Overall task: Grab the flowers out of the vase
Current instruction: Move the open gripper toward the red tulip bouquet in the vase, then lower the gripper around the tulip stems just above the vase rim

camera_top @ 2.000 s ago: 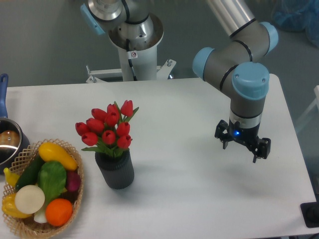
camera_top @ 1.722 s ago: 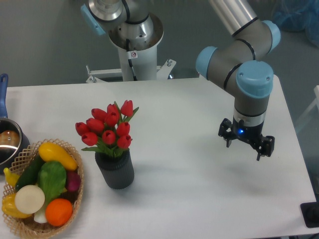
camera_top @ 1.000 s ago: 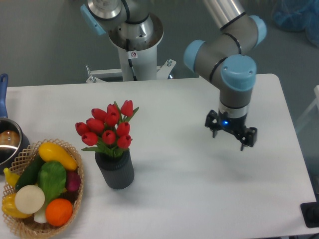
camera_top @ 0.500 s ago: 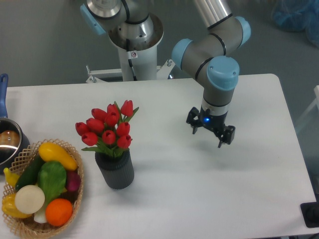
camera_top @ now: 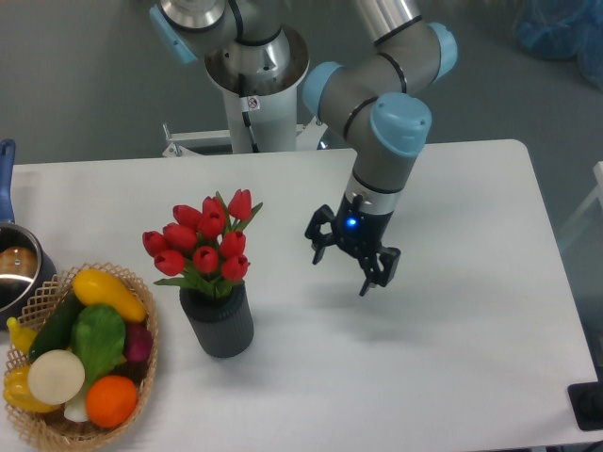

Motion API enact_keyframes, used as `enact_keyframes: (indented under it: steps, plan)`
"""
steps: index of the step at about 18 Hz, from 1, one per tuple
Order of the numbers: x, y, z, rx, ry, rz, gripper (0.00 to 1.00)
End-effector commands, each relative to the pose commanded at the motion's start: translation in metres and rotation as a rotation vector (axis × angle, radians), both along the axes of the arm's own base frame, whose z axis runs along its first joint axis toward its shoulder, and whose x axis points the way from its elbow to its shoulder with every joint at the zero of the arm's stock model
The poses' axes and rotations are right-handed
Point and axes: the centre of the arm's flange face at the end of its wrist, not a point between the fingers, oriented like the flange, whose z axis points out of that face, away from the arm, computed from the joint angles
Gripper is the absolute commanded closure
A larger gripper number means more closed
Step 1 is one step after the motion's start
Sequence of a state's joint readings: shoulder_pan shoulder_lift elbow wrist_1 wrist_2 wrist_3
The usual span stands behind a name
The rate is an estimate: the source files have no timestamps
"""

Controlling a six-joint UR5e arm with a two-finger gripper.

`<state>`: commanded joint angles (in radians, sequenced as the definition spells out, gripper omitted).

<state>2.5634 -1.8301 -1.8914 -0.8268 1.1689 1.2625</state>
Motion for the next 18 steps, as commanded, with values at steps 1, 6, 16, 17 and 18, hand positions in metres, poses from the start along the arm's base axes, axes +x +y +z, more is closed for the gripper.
enact_keyframes:
  steps: [1,6,16,17,18]
  plan:
    - [0.004,0.000,0.006,0.006,0.008,-0.003,0.00]
    - [0.016,-0.011,0.018,0.022,0.016,0.003,0.00]
    - [0.029,-0.008,0.047,0.391,-0.191,-0.034,0.00]
    - [0.029,-0.008,0.050,0.431,-0.215,-0.036,0.00]
    - [0.030,-0.008,0.053,0.459,-0.230,-0.042,0.00]
